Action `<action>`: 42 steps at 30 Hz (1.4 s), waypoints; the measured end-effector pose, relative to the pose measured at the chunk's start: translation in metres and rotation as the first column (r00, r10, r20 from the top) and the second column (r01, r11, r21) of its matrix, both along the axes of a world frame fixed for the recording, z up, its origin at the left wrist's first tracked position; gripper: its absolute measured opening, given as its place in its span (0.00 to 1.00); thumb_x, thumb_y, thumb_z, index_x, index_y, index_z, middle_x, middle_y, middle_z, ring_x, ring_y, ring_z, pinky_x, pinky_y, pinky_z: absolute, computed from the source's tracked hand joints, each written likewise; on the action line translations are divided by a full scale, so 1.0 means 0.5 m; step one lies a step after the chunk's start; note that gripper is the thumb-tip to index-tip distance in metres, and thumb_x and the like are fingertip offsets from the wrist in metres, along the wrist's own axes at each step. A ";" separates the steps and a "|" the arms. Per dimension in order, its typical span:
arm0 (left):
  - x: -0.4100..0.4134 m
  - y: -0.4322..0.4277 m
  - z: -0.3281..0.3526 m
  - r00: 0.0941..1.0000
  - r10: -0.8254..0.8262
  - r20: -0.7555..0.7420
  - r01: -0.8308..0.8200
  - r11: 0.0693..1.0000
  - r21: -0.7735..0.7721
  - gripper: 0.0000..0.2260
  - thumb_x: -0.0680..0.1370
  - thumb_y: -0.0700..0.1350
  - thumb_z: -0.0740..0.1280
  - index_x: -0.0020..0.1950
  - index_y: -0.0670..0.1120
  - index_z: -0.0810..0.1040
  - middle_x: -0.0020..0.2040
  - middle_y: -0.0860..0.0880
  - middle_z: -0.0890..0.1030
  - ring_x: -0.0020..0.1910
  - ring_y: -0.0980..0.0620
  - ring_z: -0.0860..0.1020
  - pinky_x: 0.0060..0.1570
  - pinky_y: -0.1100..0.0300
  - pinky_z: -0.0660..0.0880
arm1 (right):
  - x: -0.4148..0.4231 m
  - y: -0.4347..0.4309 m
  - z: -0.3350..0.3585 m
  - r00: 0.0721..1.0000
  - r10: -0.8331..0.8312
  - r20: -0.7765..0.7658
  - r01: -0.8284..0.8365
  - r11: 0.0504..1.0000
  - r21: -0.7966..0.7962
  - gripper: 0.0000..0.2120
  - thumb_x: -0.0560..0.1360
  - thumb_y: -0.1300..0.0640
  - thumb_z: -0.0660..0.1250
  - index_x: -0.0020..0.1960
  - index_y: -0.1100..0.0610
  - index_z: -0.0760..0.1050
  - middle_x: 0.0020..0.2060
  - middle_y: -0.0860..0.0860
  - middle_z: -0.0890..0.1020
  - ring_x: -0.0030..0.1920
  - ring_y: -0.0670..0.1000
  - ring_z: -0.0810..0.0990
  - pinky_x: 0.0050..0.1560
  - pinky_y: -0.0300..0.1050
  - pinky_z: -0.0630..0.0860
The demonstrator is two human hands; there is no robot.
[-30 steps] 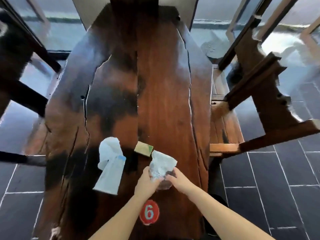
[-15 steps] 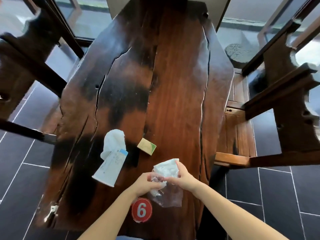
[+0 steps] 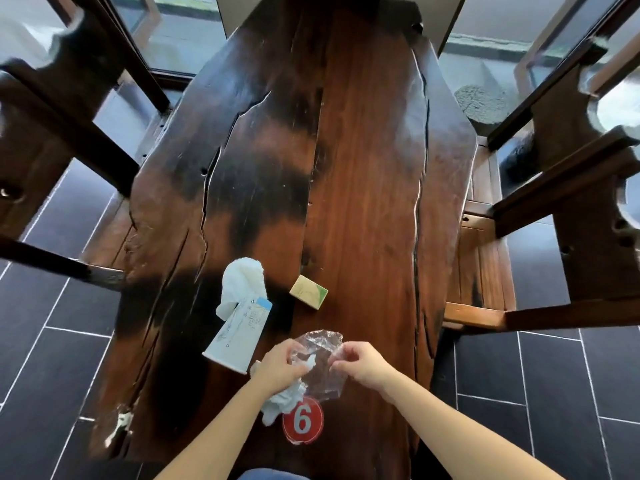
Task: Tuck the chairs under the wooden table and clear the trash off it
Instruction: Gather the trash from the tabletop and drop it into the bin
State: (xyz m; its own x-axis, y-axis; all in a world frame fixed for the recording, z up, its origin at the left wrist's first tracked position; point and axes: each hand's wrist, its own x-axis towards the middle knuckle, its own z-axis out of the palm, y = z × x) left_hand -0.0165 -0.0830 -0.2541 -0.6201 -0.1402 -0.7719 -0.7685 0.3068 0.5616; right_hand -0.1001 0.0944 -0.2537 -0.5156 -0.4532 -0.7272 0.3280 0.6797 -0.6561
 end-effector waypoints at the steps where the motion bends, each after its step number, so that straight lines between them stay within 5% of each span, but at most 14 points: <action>1: 0.017 -0.003 -0.003 1.000 -0.005 0.022 0.006 0.999 -0.037 0.10 0.67 0.50 0.69 0.48 0.55 0.75 0.48 0.51 0.79 0.49 0.52 0.78 0.56 0.49 0.76 | 0.005 -0.004 0.001 0.997 0.072 0.009 -0.072 0.997 0.004 0.03 0.73 0.63 0.69 0.45 0.60 0.80 0.38 0.47 0.81 0.39 0.43 0.80 0.39 0.32 0.76; 5: 0.087 -0.002 0.001 0.990 -0.095 0.100 0.122 0.939 -0.321 0.12 0.71 0.51 0.66 0.53 0.58 0.69 0.44 0.57 0.74 0.52 0.52 0.78 0.52 0.57 0.70 | 0.036 -0.031 -0.017 0.950 0.307 0.063 -0.311 0.947 0.074 0.09 0.69 0.59 0.73 0.35 0.49 0.74 0.36 0.45 0.78 0.39 0.44 0.77 0.44 0.41 0.77; 9: 0.134 0.001 -0.021 0.994 0.054 0.091 -0.008 0.896 -0.444 0.27 0.75 0.49 0.64 0.71 0.50 0.57 0.57 0.49 0.80 0.60 0.48 0.77 0.62 0.52 0.66 | 0.075 -0.066 -0.032 0.935 0.348 0.066 -0.354 0.930 0.102 0.11 0.70 0.54 0.71 0.50 0.52 0.73 0.49 0.53 0.81 0.51 0.53 0.81 0.53 0.49 0.79; 11: 0.135 -0.002 -0.034 0.988 0.103 0.119 -0.039 0.892 -0.451 0.26 0.76 0.52 0.63 0.71 0.49 0.58 0.59 0.47 0.79 0.60 0.48 0.77 0.62 0.52 0.68 | 0.086 -0.075 -0.030 0.936 0.340 0.093 -0.349 0.932 0.098 0.18 0.72 0.53 0.70 0.59 0.54 0.71 0.53 0.54 0.81 0.52 0.51 0.80 0.53 0.44 0.78; 14: 0.115 0.007 -0.026 0.988 0.062 0.141 0.011 0.885 -0.466 0.18 0.77 0.52 0.63 0.66 0.50 0.69 0.59 0.49 0.80 0.60 0.48 0.77 0.61 0.54 0.69 | 0.082 -0.071 -0.027 0.942 0.332 0.051 -0.336 0.932 0.134 0.14 0.72 0.55 0.68 0.56 0.52 0.70 0.49 0.50 0.78 0.48 0.48 0.78 0.52 0.44 0.76; 17: 0.083 0.017 -0.015 0.986 0.085 0.144 -0.030 0.938 -0.344 0.17 0.75 0.51 0.66 0.63 0.51 0.75 0.60 0.50 0.80 0.61 0.47 0.76 0.60 0.54 0.70 | 0.059 -0.050 -0.027 0.957 0.288 -0.042 -0.276 0.942 0.189 0.20 0.71 0.54 0.69 0.60 0.54 0.69 0.49 0.49 0.74 0.48 0.48 0.75 0.53 0.46 0.75; 20: 0.051 0.020 -0.020 0.971 0.222 0.091 -0.218 0.974 -0.054 0.24 0.70 0.50 0.71 0.65 0.48 0.75 0.62 0.48 0.79 0.58 0.49 0.78 0.58 0.54 0.76 | 0.029 -0.026 -0.018 0.984 0.180 -0.013 -0.178 0.978 0.105 0.31 0.68 0.51 0.73 0.68 0.53 0.66 0.60 0.50 0.73 0.59 0.50 0.76 0.59 0.48 0.77; 24: 0.011 0.030 0.018 0.966 0.256 0.029 -0.256 0.941 0.222 0.13 0.75 0.42 0.70 0.58 0.49 0.75 0.53 0.53 0.79 0.52 0.56 0.78 0.45 0.67 0.77 | -0.007 -0.005 0.029 0.971 0.055 0.231 -0.063 0.997 0.031 0.16 0.72 0.55 0.72 0.59 0.56 0.76 0.53 0.53 0.83 0.51 0.50 0.83 0.52 0.45 0.81; 30: -0.019 0.034 0.066 0.979 0.199 0.042 -0.191 0.831 0.522 0.10 0.76 0.46 0.68 0.57 0.47 0.80 0.53 0.46 0.84 0.55 0.49 0.81 0.57 0.53 0.78 | -0.006 0.054 0.106 0.912 -0.148 0.382 0.204 0.973 -0.111 0.19 0.71 0.53 0.73 0.60 0.59 0.77 0.53 0.56 0.84 0.52 0.55 0.84 0.52 0.48 0.80; 36: -0.026 0.110 0.023 0.978 0.053 0.200 -0.170 0.757 0.631 0.15 0.75 0.49 0.70 0.60 0.45 0.79 0.59 0.40 0.81 0.59 0.43 0.78 0.62 0.47 0.71 | 0.096 0.164 0.098 0.757 -0.450 0.474 0.596 0.773 -0.218 0.18 0.74 0.58 0.70 0.63 0.54 0.76 0.57 0.57 0.82 0.54 0.57 0.82 0.49 0.48 0.80; 42: 0.008 0.267 0.014 0.942 0.149 0.301 -0.277 0.850 0.448 0.05 0.77 0.40 0.66 0.51 0.46 0.79 0.43 0.47 0.83 0.39 0.52 0.80 0.33 0.61 0.76 | 0.250 0.295 0.028 0.476 -0.853 0.215 0.875 0.485 -0.015 0.13 0.75 0.67 0.67 0.59 0.66 0.74 0.47 0.59 0.80 0.38 0.47 0.80 0.38 0.36 0.76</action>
State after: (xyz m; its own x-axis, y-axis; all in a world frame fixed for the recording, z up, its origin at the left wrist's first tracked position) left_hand -0.0127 0.0507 -0.2472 -0.3990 0.1792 -0.8993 -0.9152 -0.1376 0.3787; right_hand 0.0250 0.2417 -0.2399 -0.5751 0.0781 -0.8143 0.8108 -0.0781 -0.5801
